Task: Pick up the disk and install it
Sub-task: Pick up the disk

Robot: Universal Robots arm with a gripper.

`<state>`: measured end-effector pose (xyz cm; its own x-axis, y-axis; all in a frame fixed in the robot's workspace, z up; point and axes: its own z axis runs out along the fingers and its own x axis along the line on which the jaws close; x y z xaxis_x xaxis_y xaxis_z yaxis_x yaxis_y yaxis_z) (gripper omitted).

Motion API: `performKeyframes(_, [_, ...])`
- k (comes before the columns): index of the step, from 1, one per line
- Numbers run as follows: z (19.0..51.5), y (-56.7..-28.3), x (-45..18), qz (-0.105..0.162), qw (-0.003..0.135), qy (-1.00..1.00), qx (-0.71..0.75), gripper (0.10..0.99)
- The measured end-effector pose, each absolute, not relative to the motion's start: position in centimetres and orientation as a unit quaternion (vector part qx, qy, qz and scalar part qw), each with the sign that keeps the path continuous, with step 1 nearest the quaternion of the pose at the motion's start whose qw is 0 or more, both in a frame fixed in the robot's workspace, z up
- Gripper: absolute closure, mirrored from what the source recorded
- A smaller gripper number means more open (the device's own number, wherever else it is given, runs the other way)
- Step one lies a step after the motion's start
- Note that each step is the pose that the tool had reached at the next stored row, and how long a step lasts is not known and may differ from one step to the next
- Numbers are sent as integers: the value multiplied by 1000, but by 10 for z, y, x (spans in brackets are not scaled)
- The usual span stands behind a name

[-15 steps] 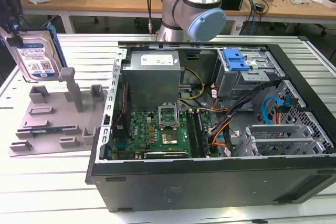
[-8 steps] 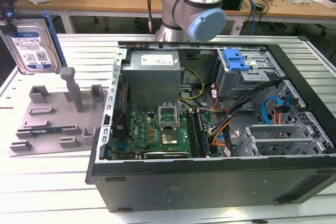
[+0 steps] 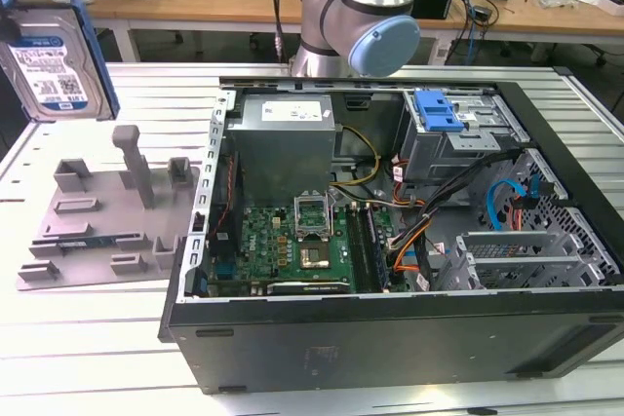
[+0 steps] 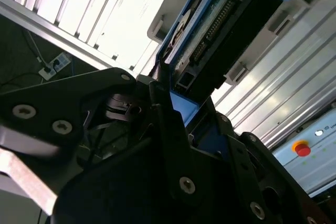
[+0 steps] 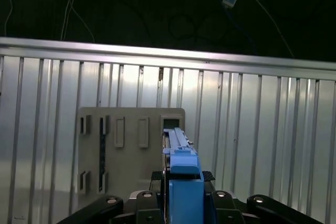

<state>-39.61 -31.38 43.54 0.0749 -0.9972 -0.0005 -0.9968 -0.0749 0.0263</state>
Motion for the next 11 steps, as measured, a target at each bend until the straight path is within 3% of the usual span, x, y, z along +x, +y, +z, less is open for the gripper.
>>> performKeyframes(11, [486, -314, -393, -9, 9, -680, 733, 718])
